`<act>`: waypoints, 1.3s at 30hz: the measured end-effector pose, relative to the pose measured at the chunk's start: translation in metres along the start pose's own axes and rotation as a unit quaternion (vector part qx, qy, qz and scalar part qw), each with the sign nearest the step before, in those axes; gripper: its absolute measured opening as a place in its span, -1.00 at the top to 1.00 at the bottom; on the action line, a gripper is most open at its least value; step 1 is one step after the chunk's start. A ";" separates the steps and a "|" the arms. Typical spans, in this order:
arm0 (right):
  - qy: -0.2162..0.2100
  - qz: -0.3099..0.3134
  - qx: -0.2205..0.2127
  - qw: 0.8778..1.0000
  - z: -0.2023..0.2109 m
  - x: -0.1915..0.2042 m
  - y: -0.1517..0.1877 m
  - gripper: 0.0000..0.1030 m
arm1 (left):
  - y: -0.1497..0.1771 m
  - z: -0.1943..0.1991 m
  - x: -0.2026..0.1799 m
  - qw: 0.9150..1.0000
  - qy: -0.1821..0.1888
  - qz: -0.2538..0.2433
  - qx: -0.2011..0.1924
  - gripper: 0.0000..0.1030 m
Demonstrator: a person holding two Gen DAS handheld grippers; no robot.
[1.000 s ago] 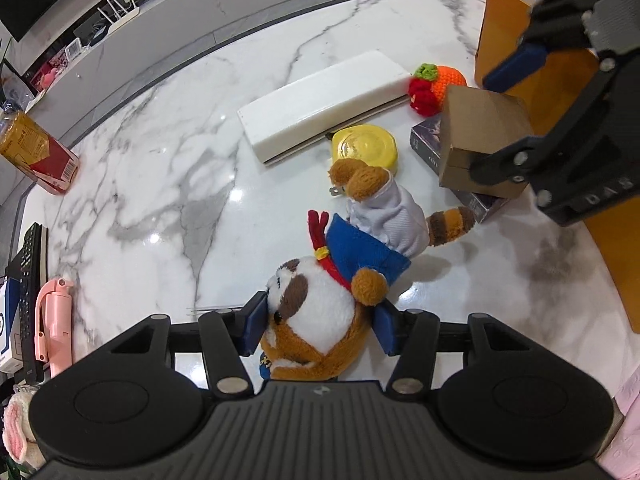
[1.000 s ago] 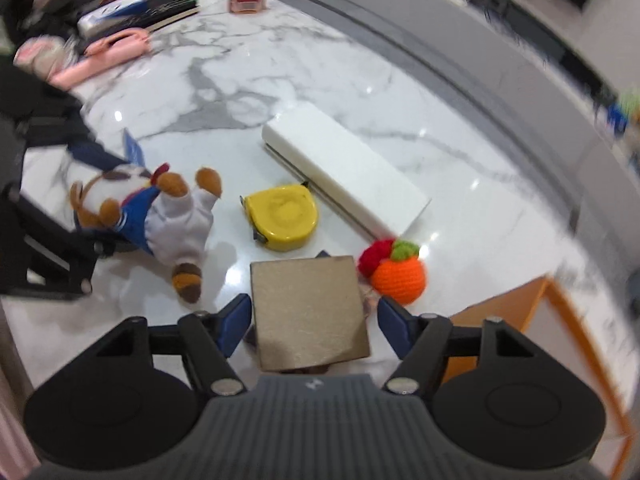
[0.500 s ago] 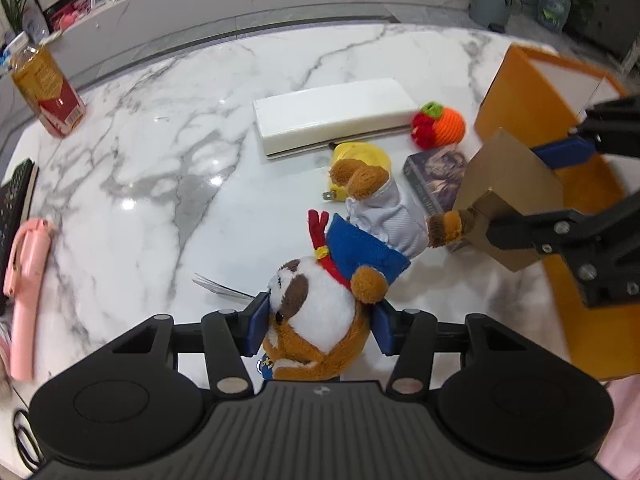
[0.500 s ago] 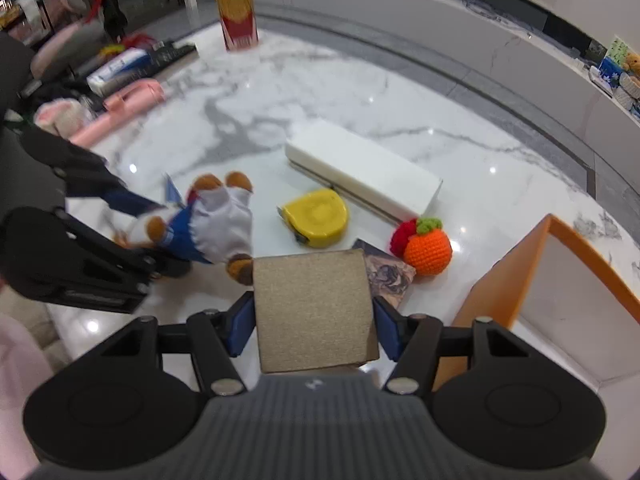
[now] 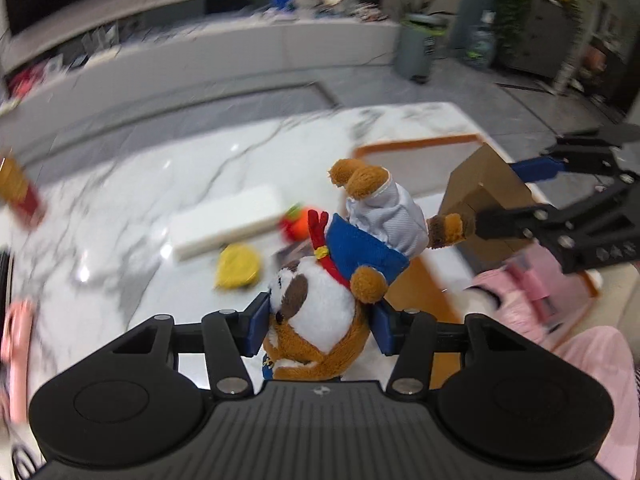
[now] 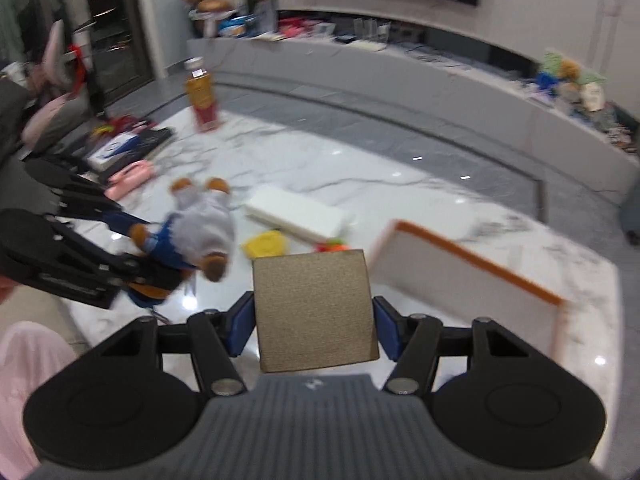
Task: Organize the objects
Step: 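Lift and carry the raccoon plush and cardboard box over the orange box with both tools, then lower the raccoon plush into the orange box and open the left tool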
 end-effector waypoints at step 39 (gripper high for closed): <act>0.066 -0.086 0.030 0.994 -0.002 -0.117 0.106 -0.22 | 0.025 -0.228 -0.143 0.921 -0.060 -0.341 0.177 -0.34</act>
Point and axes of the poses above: each gripper's, at about its wrist camera, not at the fingertips, and z roughly against the way its jaws point, x to its left, y to its underside, the point moved 9 cm from there along -z, roughly the way its jaws point, and after that the axes turned 9 degrees about z, right-handed, at the moved point
